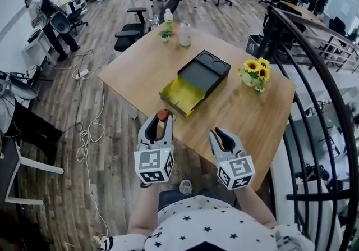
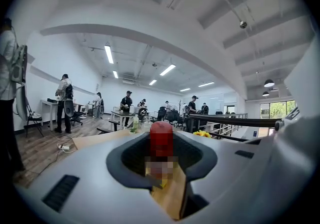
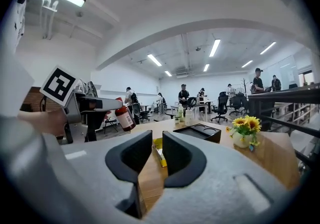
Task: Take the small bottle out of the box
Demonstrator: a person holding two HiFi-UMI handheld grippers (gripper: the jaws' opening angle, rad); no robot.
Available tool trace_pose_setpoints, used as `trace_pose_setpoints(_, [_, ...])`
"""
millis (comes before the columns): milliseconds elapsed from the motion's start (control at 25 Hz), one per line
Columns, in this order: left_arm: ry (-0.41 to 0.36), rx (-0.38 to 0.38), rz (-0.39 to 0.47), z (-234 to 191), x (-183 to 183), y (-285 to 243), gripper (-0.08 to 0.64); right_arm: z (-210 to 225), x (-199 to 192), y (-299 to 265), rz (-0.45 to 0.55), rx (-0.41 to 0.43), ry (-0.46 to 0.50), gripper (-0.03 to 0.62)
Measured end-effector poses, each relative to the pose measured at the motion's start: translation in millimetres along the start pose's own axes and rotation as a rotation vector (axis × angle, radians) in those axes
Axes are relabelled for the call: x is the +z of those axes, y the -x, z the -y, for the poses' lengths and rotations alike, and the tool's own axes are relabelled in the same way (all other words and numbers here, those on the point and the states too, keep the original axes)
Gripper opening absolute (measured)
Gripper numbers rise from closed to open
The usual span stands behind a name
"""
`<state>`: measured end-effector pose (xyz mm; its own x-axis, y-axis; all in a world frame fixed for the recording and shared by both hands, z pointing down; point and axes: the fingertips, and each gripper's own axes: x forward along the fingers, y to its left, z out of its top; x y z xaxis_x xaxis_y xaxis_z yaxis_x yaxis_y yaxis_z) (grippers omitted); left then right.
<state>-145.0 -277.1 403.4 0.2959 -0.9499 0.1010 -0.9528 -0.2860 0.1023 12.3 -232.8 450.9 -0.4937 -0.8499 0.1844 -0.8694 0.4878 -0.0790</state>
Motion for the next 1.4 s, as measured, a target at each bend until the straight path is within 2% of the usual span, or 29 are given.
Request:
trace_pose_setpoints(280, [0.022, 0.040, 0.031, 31.0, 4.4, 56.1, 0.132, -4.5, 5.9, 42.9, 0.022, 0.020, 0.009, 0.008])
trace_pose_setpoints(800, [0.024, 0.091, 0.061, 69.9, -2.6, 126.0, 0.132, -2.7, 0.1, 113.2, 0.050, 0.021, 0.020, 0.008])
trace_pose_setpoints(1240, [0.018, 0.098, 0.073, 72.6, -1.8, 147.0, 0.132, -10.0, 2.8, 127.9, 0.082, 0.019, 0.010, 0.008])
trace_pose_setpoints(1400, [0.018, 0.095, 0.067, 74.3, -3.7, 148.3, 0.132, -11.5, 1.1, 127.3, 0.058, 0.019, 0.030, 0.006])
